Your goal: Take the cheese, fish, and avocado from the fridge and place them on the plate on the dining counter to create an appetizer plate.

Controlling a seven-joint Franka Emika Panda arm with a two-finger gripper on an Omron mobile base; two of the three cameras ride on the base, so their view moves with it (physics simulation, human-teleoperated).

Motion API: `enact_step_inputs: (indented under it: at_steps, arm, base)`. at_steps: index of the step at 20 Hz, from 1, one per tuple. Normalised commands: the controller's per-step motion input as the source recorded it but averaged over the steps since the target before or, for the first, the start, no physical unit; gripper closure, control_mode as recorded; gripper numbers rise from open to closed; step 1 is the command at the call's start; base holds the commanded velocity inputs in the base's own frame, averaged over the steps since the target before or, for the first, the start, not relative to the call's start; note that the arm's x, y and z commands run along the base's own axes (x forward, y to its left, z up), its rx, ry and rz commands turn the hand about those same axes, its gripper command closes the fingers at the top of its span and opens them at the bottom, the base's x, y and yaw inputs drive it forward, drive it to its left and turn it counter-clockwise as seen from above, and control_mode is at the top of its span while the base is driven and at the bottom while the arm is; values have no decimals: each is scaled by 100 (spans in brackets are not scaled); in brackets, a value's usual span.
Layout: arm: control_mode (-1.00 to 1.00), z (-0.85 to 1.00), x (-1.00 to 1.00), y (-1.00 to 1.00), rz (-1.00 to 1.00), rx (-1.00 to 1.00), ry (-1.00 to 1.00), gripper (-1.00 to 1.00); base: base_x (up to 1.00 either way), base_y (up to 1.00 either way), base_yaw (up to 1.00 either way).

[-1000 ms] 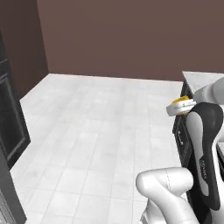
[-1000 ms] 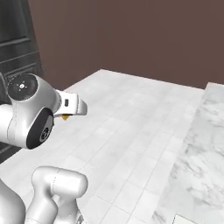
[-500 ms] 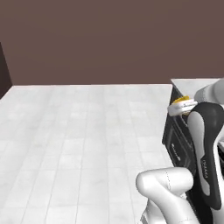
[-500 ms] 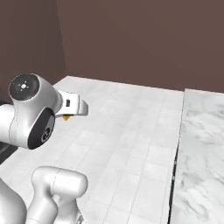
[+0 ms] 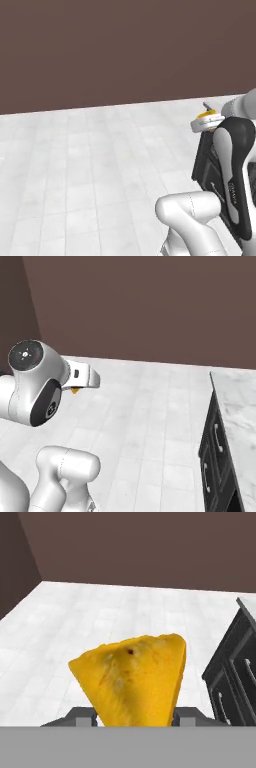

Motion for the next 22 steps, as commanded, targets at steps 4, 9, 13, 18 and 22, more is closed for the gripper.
enact_step_inputs:
  at_steps: [4, 9, 13, 18, 22]
  arm:
    - [100, 0, 0, 0, 0, 0, 0, 100]
    - [100, 0, 0, 0, 0, 0, 0, 100]
    - [100, 0, 0, 0, 0, 0, 0, 100]
    - [100, 0, 0, 0, 0, 0, 0, 100]
    - [100, 0, 0, 0, 0, 0, 0, 100]
  base:
    - [100, 54, -35]
    - [100, 34, -40]
    - [100, 13, -40]
    - [100, 32, -40]
    - [100, 40, -40]
